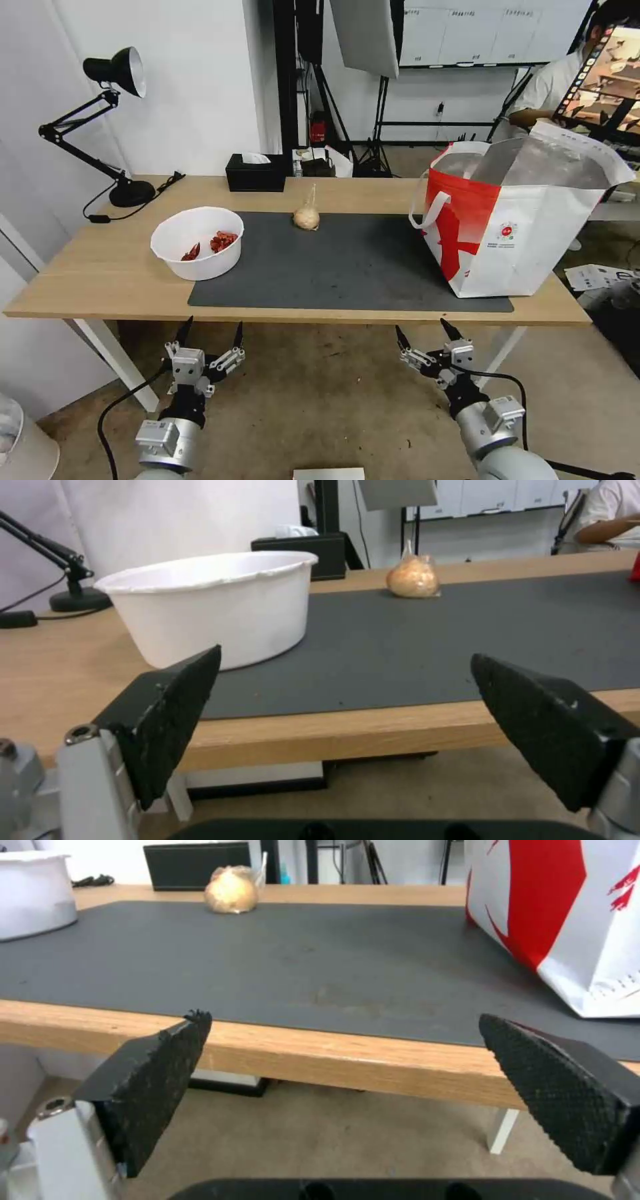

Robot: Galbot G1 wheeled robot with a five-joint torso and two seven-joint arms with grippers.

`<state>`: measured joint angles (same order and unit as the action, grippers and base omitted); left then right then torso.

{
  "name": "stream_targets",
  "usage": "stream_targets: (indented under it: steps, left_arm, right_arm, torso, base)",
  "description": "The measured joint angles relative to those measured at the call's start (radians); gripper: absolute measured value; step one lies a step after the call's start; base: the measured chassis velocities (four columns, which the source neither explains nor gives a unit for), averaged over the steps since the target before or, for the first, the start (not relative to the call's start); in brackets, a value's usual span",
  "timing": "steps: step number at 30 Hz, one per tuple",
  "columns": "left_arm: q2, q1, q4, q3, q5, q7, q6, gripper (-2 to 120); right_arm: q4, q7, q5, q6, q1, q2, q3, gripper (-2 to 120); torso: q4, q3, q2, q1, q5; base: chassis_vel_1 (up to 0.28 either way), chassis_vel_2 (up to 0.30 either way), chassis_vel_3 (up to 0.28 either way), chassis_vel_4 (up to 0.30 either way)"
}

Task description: Pick up the trash from the table and place it into the takeout bag.

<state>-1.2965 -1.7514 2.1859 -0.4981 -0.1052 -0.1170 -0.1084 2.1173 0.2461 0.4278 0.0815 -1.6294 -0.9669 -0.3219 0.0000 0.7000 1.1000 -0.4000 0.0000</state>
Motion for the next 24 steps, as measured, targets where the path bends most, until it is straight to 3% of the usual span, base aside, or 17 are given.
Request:
stream_targets:
  steps: [18, 21, 24]
  left_arm:
    - [-0.001, -0.005, 0.002, 0.000, 0.003, 0.000, 0.000, 100]
    - [0.001, -0.004, 0.003, 0.000, 0.003, 0.000, 0.000, 100]
    - [0.020, 0.016, 0.000, 0.012, -0.001, 0.000, 0.002, 100]
  right_arm:
    - [0.001, 0.002, 0.006, -0.003, 0.007, -0.005, 0.010, 100]
    - [-0.001, -0.003, 0.049, -0.003, 0.030, 0.001, 0.024, 100]
    - [-0.006, -0.055, 0.175, -0.002, 0.120, 0.026, 0.047, 100]
  torso:
    - [-0.0002, 0.000, 0.000, 0.000, -0.0001]
    - [-0.0002, 0.000, 0.000, 0.000, 0.0000]
    - [-0.0002, 0.000, 0.000, 0.000, 0.0001]
  base:
    - [0.000, 0.000, 0.000, 0.000]
    - [0.000, 0.000, 0.000, 0.000]
    - [0.000, 0.000, 0.000, 0.000]
